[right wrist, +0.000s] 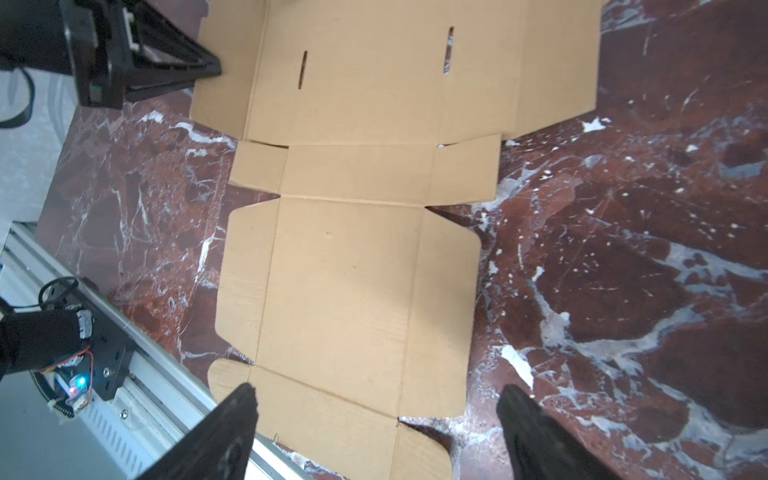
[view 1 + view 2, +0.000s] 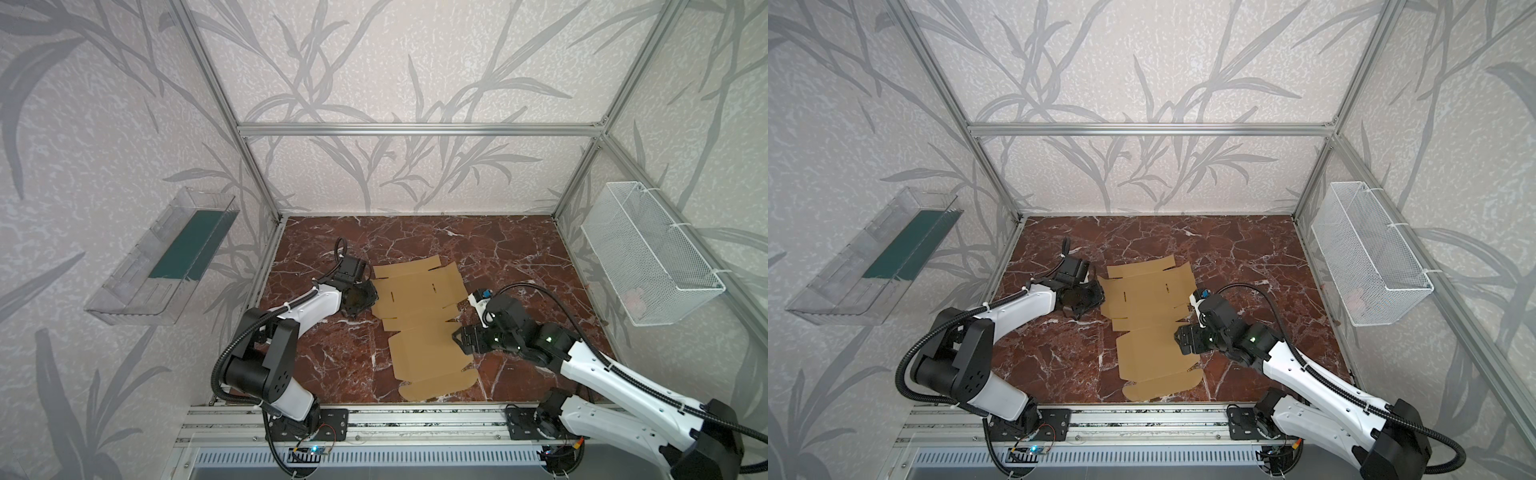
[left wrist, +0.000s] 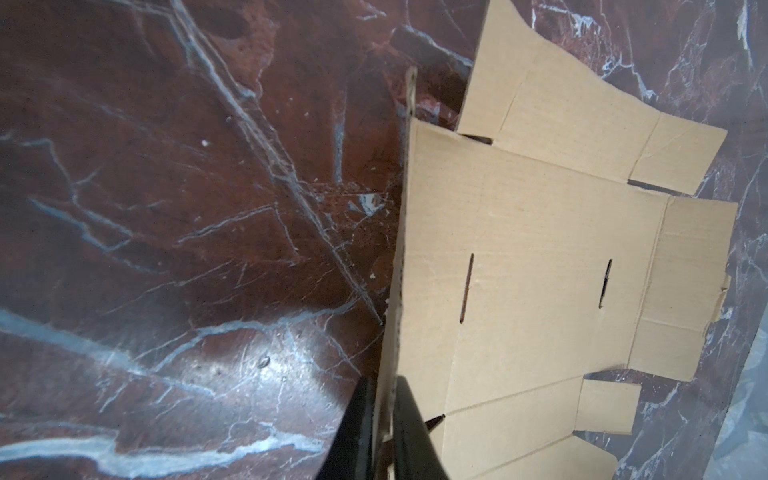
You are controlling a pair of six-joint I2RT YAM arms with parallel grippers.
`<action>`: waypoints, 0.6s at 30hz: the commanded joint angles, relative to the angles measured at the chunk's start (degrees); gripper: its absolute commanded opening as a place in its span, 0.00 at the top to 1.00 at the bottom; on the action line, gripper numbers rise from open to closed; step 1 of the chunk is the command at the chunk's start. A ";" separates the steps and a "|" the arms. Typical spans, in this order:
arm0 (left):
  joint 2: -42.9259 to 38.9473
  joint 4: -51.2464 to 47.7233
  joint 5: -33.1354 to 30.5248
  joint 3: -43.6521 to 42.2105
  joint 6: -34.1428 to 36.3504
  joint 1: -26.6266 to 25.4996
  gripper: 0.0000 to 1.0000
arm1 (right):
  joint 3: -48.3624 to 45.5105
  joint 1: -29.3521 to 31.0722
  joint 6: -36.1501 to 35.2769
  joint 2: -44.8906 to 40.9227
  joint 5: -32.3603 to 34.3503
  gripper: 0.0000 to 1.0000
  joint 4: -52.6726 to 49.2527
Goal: Fold the paper box
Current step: 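Move the right gripper to the blank's far corner opposite the left gripper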
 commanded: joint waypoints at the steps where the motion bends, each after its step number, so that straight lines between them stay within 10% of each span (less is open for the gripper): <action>1: 0.73 -0.65 -1.40 0.92 0.57 -0.33 0.88 | 4.59 -3.93 -2.22 4.65 -2.31 0.10 2.60; 18: 1.52 -1.22 -1.70 1.66 1.75 -0.57 0.95 | 23.11 -16.30 -7.73 35.43 -1.73 0.25 8.52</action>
